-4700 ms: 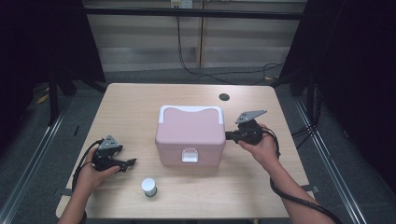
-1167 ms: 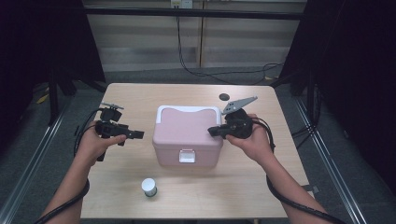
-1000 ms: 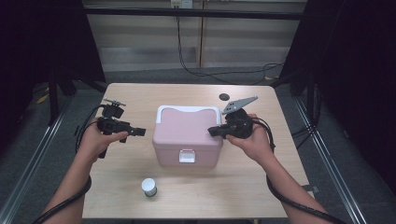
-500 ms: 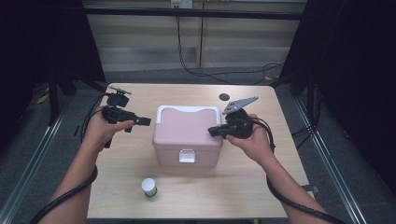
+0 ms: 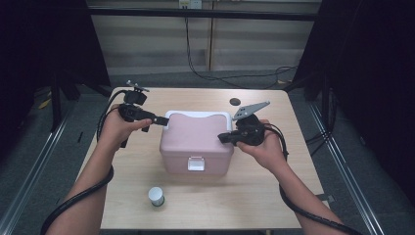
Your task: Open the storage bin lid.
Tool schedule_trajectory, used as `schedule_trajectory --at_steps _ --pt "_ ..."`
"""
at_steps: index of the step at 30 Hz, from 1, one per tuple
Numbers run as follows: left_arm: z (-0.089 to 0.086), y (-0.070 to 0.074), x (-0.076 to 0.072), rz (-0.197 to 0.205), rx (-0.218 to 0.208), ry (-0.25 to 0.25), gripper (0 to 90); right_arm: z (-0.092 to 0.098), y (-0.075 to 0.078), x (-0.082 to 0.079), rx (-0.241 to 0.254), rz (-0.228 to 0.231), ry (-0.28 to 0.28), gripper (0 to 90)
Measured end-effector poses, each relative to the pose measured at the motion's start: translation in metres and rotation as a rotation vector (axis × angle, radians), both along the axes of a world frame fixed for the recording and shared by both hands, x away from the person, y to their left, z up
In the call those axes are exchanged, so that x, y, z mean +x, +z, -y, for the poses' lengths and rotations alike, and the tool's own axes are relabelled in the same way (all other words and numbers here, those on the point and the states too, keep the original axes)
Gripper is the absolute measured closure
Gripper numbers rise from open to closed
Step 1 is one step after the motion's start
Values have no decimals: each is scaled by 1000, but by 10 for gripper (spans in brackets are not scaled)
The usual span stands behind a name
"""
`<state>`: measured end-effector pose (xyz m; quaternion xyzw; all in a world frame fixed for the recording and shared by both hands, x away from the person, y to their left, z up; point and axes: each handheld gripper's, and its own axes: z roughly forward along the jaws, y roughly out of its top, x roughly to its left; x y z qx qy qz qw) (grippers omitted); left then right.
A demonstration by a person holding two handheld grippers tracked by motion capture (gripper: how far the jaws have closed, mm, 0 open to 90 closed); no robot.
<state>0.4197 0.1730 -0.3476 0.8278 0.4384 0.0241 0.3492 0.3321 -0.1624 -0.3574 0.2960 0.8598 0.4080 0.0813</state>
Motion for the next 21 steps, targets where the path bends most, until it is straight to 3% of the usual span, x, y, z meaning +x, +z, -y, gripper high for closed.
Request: schedule_trajectory --at_steps 9,21 --pt "19 -2 4 2 -6 -19 174 0 0 0 -3 -1 -3 900" --pt "33 -5 6 -4 20 -51 189 0 0 0 2 -3 -2 900"
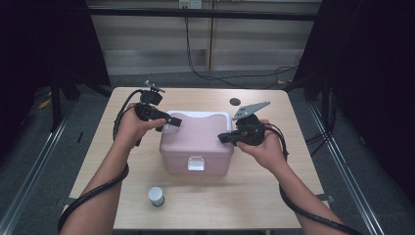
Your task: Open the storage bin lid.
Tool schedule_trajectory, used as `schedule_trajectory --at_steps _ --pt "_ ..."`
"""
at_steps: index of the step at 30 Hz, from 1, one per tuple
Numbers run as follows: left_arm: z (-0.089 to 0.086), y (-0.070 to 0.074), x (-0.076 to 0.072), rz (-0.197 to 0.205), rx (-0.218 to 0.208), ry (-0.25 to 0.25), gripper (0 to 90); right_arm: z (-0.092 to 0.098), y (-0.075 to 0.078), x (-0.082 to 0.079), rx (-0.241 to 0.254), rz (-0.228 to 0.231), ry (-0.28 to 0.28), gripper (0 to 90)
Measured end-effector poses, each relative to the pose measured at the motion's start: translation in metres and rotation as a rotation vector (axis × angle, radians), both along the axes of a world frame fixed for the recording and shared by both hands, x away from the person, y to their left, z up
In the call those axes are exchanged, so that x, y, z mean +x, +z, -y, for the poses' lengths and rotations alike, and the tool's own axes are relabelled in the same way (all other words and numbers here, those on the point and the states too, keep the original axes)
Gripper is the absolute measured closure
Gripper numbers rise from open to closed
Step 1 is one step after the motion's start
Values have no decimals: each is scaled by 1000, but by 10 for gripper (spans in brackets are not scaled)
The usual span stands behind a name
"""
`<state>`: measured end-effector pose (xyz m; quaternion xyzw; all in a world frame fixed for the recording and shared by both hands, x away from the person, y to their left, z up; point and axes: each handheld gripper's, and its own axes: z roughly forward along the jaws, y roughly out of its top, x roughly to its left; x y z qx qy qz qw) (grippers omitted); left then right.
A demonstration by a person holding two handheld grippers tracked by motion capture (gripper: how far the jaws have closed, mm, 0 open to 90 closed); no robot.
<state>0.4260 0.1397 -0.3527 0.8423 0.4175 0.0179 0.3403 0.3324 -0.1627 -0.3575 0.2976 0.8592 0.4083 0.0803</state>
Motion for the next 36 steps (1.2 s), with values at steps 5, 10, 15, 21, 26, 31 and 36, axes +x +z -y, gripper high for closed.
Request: schedule_trajectory --at_steps 5,10,15,21,26,31,36 --pt "0 0 0 -4 1 2 193 0 0 0 0 -1 0 900" --pt "2 1 -2 0 12 6 193 0 0 0 -1 -2 -3 900" --pt "5 12 -5 18 -6 -19 203 1 -1 1 7 -9 -5 900" --pt "11 16 -7 33 33 -3 250 1 -1 0 8 -6 -6 900" --pt "2 9 -1 -3 34 59 241 1 -1 0 14 -7 -9 900" --pt "-3 0 4 -35 19 84 227 1 -1 1 16 -8 -5 900" --pt "4 -4 5 -60 -16 78 209 2 -2 1 20 -9 -8 900"
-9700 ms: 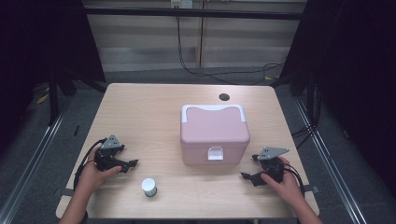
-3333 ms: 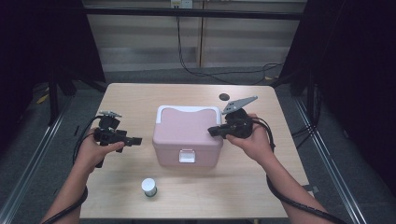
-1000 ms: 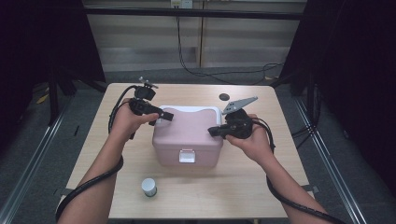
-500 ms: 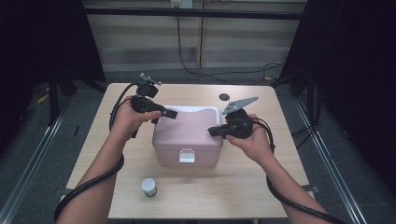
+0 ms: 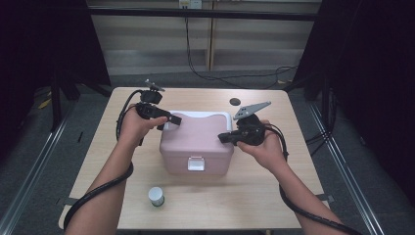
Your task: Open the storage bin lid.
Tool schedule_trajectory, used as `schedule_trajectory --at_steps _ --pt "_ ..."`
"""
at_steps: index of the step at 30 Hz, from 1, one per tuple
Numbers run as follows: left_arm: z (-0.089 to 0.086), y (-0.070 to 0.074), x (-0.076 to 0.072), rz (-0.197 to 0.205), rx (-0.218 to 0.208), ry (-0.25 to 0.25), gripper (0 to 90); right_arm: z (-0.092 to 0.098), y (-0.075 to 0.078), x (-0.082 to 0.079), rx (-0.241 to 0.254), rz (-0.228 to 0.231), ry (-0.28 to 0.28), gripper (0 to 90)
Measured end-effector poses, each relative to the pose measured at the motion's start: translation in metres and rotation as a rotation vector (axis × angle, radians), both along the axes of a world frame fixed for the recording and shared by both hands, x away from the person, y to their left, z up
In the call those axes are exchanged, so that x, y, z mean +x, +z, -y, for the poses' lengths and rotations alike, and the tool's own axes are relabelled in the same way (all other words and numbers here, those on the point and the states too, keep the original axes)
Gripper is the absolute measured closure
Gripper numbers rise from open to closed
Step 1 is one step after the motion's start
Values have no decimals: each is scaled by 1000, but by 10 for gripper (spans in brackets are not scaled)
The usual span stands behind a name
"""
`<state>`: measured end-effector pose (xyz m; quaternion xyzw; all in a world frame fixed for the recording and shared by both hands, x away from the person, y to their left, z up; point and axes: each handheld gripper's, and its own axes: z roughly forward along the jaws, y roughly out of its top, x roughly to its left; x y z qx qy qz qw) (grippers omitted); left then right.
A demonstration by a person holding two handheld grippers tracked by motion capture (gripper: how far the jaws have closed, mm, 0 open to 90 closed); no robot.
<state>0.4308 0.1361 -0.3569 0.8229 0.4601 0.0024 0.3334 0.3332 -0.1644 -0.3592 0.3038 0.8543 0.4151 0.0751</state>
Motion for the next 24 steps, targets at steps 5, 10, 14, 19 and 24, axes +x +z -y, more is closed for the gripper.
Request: schedule_trajectory --at_steps 5,10,14,19,24 --pt "4 3 -1 0 32 -4 194 0 0 0 -1 0 3 900" --pt "6 8 -3 2 58 -10 197 1 -1 0 10 -7 1 900" --pt "6 13 -5 1 51 -11 211 0 0 0 -2 -5 3 900" --pt "4 21 -8 11 42 -8 233 1 -1 0 11 -10 0 900" --pt "2 25 -12 29 38 -13 244 0 0 0 -4 -5 4 900"
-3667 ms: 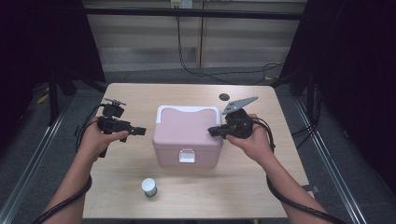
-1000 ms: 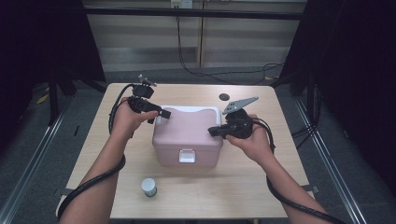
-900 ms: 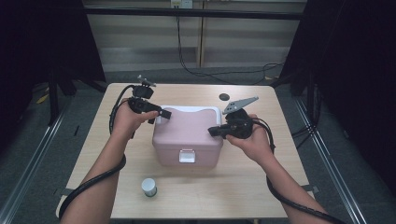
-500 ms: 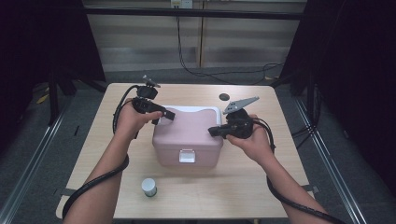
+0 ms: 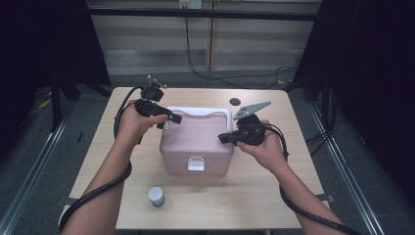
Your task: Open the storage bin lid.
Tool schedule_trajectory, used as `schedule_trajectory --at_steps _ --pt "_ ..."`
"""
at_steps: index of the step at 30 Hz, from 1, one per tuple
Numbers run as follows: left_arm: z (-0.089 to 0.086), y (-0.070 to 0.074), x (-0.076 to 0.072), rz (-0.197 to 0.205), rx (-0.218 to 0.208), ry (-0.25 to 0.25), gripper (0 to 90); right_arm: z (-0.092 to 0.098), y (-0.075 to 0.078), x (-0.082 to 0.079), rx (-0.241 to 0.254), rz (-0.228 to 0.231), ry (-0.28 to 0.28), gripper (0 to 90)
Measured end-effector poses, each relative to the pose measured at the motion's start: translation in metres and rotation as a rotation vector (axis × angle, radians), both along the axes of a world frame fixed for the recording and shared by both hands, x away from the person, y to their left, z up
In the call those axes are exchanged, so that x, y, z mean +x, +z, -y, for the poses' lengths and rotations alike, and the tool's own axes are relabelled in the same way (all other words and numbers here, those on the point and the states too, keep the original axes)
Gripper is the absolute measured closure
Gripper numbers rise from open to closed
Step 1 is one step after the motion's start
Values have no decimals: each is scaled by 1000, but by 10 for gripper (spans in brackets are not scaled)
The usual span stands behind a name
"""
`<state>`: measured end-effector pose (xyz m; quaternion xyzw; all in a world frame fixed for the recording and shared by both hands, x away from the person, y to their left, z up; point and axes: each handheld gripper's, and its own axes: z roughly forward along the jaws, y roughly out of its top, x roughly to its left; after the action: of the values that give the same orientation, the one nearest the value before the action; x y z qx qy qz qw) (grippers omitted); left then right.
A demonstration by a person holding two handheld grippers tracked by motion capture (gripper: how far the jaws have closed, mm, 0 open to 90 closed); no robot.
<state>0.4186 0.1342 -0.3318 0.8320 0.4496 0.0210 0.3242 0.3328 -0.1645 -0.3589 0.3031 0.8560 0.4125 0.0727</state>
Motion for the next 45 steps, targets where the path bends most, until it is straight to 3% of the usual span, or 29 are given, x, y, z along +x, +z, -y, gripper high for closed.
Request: schedule_trajectory --at_steps 9,16,26,30,33,35,41,43,45 --pt "-7 7 -8 1 7 -17 285 -1 0 0 -1 -5 -8 900" --pt "-12 21 -18 16 -4 -49 321 -2 1 -1 -15 -1 -18 900" --pt "-16 23 -30 53 2 -80 362 -4 2 0 -23 -3 -19 900" --pt "-17 24 -33 55 26 -111 391 -3 1 0 -12 -7 -19 900" --pt "-17 24 -35 52 28 -128 390 -3 2 0 -14 -5 -19 900" --pt "-18 23 -34 59 18 -109 394 -3 2 0 -15 -6 -19 900" --pt "-19 10 -27 69 53 -71 382 -3 1 0 -14 -3 -20 900" --pt "-17 7 -26 69 53 -77 391 -4 2 0 -15 -1 -19 900" --pt "-14 5 -24 68 82 -78 410 -4 1 0 -13 -4 -19 900"
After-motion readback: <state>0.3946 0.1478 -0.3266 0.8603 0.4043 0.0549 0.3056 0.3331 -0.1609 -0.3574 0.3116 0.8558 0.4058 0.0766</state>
